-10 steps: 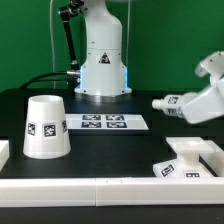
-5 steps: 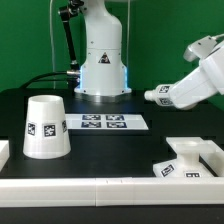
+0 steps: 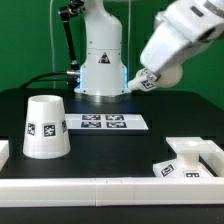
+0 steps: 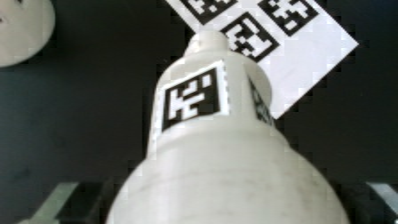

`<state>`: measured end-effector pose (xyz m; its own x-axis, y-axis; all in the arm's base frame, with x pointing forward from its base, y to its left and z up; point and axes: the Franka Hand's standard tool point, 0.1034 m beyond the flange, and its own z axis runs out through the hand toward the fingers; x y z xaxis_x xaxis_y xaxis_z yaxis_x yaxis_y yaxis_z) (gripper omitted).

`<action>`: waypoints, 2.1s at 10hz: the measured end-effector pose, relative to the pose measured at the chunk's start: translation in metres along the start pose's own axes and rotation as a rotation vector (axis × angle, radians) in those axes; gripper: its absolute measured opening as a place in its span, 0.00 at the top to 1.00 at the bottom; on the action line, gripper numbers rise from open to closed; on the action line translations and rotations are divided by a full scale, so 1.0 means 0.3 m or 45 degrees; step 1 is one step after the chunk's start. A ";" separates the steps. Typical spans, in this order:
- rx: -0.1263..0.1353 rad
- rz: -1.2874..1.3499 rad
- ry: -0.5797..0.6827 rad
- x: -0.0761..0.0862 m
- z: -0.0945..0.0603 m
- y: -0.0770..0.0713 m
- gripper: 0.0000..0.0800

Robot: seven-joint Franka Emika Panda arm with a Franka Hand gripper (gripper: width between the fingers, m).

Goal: Assemble lamp

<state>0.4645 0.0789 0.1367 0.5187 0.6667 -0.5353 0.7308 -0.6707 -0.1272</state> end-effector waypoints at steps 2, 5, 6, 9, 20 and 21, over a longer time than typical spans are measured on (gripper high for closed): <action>-0.026 0.020 0.196 0.005 -0.004 0.021 0.28; -0.031 0.007 0.330 -0.050 -0.068 0.086 0.28; -0.042 0.000 0.404 -0.060 -0.098 0.109 0.28; -0.082 0.011 0.663 -0.068 -0.097 0.143 0.28; 0.090 0.264 1.049 0.046 -0.109 0.265 0.28; 0.143 0.310 1.048 0.062 -0.145 0.273 0.28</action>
Offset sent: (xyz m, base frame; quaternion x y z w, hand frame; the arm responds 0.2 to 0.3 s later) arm 0.0152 -0.0116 0.0228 0.0201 0.1480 -0.0280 0.9884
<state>0.5533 0.0505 0.1527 0.8430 0.4946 0.2114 0.5321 -0.8245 -0.1926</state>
